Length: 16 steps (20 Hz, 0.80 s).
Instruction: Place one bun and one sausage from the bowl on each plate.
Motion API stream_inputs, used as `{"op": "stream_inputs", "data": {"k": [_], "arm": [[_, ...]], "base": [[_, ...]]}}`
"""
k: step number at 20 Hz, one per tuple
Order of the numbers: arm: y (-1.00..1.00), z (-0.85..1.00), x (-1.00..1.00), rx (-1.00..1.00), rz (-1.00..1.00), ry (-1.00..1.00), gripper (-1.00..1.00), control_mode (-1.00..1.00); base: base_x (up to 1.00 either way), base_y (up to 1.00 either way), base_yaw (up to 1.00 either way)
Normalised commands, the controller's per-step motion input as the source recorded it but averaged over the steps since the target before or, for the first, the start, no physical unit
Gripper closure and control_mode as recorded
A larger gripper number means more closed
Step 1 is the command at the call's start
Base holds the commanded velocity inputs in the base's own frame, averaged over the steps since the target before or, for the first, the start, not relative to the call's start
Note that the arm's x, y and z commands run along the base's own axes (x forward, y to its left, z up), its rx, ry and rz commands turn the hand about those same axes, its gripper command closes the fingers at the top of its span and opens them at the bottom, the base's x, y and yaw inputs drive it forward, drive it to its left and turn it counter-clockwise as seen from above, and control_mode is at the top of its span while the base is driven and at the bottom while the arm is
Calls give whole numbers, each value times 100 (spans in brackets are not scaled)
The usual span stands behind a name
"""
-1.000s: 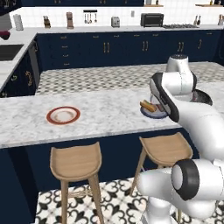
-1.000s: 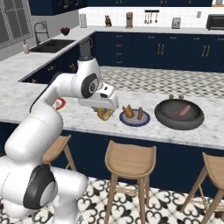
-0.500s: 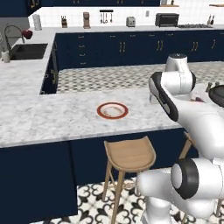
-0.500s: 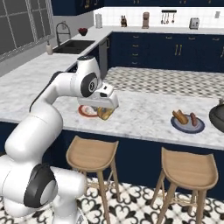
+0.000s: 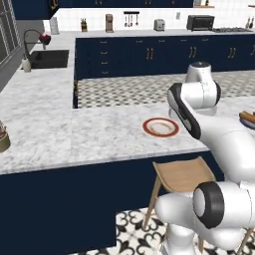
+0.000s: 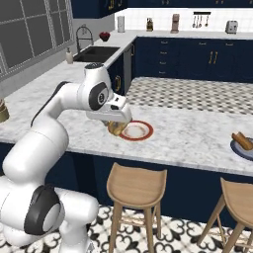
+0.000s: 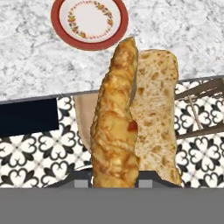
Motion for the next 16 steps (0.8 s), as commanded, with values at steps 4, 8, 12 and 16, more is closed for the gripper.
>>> {"op": "stream_inputs", "data": {"k": [4, 8, 12, 16], "arm": [[0, 0, 0, 0, 0, 0, 100, 100], [-11, 0, 51, 1, 0, 0, 100, -100], [-29, -25, 97, 1, 0, 1, 100, -100], [-10, -68, 91, 0, 1, 1, 100, -100]], "base": [[50, -13, 0], [13, -3, 0], [0, 0, 0], [0, 0, 0]]}}
